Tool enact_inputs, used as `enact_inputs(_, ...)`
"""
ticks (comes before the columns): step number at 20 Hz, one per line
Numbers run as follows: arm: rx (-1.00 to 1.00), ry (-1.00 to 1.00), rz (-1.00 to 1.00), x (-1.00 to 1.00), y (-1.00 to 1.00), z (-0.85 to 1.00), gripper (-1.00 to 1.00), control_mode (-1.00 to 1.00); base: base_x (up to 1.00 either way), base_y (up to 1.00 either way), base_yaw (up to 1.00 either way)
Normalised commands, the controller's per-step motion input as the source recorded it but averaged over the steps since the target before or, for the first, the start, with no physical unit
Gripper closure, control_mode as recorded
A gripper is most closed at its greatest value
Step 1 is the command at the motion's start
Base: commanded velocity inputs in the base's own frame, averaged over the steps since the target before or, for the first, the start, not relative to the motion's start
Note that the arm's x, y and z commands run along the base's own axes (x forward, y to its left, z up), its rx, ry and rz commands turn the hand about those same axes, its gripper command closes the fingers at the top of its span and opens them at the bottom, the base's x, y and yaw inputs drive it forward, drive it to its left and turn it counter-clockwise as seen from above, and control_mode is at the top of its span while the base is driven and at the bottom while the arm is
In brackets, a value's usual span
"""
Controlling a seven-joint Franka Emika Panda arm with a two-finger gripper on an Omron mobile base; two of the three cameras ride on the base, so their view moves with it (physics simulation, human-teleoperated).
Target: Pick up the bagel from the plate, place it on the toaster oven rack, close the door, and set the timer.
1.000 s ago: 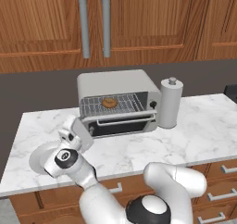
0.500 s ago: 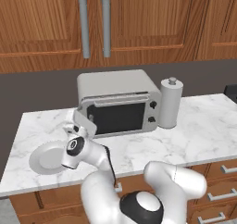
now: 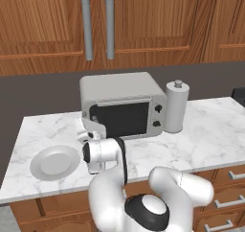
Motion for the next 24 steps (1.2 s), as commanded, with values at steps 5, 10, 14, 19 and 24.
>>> enact_inputs(5,-0.11,-0.03,0.13,-0.52,0.0,0.41,-1.0,-1.0,0.0,0.0,0.0)
enact_inputs(10,-0.01,0.0,0.1,-1.0,0.07,0.96,-1.0,-1.0,0.0,0.0,0.0)
enact_inputs(14,0.0,0.0,0.09,-1.0,0.13,1.0,-1.0,-1.0,0.0,0.0,0.0)
enact_inputs(19,0.0,0.0,0.07,-0.91,0.19,1.0,-1.0,-1.0,0.0,0.0,0.0)
enact_inputs(24,0.09,0.08,0.01,-0.69,0.31,1.0,-1.0,-1.0,0.0,0.0,0.0)
